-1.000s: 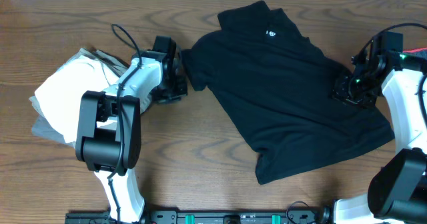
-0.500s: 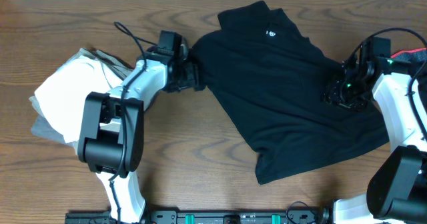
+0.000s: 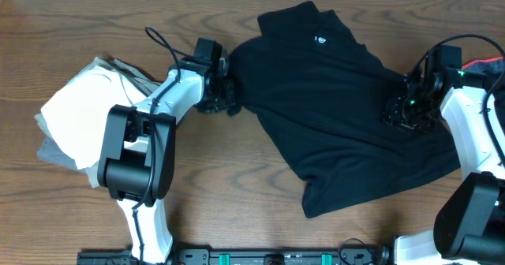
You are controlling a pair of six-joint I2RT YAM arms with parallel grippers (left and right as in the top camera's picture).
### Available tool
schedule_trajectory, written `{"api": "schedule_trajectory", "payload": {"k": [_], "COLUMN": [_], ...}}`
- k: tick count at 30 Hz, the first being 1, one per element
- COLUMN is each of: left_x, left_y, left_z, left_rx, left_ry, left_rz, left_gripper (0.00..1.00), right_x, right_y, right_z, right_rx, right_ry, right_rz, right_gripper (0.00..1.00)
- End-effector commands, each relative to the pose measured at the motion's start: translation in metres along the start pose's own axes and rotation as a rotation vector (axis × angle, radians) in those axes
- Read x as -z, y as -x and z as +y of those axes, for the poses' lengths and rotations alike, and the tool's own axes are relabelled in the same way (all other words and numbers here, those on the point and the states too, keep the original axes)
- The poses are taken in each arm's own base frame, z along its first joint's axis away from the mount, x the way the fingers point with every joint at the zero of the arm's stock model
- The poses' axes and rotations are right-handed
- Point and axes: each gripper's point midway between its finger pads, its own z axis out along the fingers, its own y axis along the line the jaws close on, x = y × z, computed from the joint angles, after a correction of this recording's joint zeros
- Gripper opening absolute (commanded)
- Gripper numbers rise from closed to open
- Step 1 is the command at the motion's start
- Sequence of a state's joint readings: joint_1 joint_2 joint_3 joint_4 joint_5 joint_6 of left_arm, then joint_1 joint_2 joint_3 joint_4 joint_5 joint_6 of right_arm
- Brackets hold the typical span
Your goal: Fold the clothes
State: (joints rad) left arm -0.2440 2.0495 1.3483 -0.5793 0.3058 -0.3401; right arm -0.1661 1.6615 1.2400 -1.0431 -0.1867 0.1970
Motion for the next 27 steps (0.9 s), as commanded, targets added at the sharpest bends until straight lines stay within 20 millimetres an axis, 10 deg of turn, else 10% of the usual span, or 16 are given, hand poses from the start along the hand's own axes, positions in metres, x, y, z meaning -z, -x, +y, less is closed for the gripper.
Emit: {"api": "schedule_trajectory", "payload": {"k": [1,15,25,27], "left_x": [-0.001,0.088,0.09,0.091], "left_y": [-0.035,-0.07,-0.071,-0.071], "left_z": [0.049,0.091,0.092,0.092], "left_rx": [0.092,0.222,0.221,0.222], "left_ry": [0.212,0.407,0.413,0.414], "left_rz": [0.11,0.147,0.148,0.151], "left_gripper": [0.06,0.06,0.08,0.22], "right_x": [-0.001,-0.064,-0.101,-0.11], "right_y": [-0.007,-0.031,-0.025,-0.018], "right_z": [0.002,-0.015,-0.063,-0.069], "right_rx": [0.007,-0.03,-0.224,-0.24], "right_ry": [-0.002,-0.009,-0.199,-0.198], "right_rz": [0.022,0.065,0.006,-0.007], "right_gripper": [0.48,0.33,0.07,0.05]}}
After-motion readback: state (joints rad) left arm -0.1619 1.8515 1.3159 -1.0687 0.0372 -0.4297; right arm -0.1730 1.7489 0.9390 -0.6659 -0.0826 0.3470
